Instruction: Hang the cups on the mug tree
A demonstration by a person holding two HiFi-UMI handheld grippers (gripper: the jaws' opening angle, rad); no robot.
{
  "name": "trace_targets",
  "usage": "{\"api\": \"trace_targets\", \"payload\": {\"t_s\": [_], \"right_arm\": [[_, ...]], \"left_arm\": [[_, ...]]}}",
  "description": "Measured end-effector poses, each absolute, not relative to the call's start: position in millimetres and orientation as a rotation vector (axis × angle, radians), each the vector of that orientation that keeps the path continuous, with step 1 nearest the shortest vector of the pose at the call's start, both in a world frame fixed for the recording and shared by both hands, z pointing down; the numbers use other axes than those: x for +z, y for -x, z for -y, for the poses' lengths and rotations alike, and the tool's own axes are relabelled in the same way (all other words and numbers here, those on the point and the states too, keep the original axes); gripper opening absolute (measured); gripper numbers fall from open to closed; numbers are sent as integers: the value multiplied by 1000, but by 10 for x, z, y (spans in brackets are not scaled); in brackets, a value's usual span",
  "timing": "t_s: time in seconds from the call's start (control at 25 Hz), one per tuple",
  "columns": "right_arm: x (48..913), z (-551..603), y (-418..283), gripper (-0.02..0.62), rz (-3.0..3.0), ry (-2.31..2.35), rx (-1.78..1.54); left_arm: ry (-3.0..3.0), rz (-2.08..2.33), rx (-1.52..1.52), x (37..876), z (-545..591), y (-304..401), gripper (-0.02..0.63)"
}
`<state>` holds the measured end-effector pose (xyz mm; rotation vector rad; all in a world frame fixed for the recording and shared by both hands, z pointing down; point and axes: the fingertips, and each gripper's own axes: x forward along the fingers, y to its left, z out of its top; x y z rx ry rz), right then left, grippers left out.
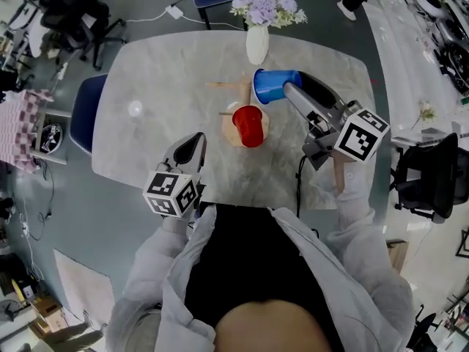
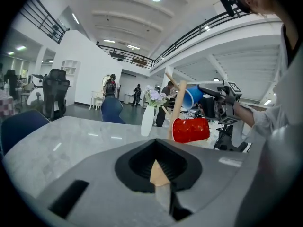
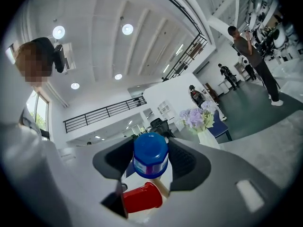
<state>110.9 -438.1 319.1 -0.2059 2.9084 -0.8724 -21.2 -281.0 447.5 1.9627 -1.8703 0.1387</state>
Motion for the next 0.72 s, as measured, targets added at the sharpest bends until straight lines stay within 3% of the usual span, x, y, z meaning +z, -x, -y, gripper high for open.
{"api": "trace_targets", "payload": {"t_s": [0.2,0.44,0.72], "right_arm": [[3239,4364,-1152,264,-2894,203,-884],[3283,4357,-1257,417,-2867,288,-861],[3258,4065,-1717,406,-2885,505,-708]], "left_arm": [[-1930,1885,135,4524,2664,182,-2],[-1931,1878,140,4538,2521,121,-2],[-2037,1836,148,4391,2423,87,-1]]}}
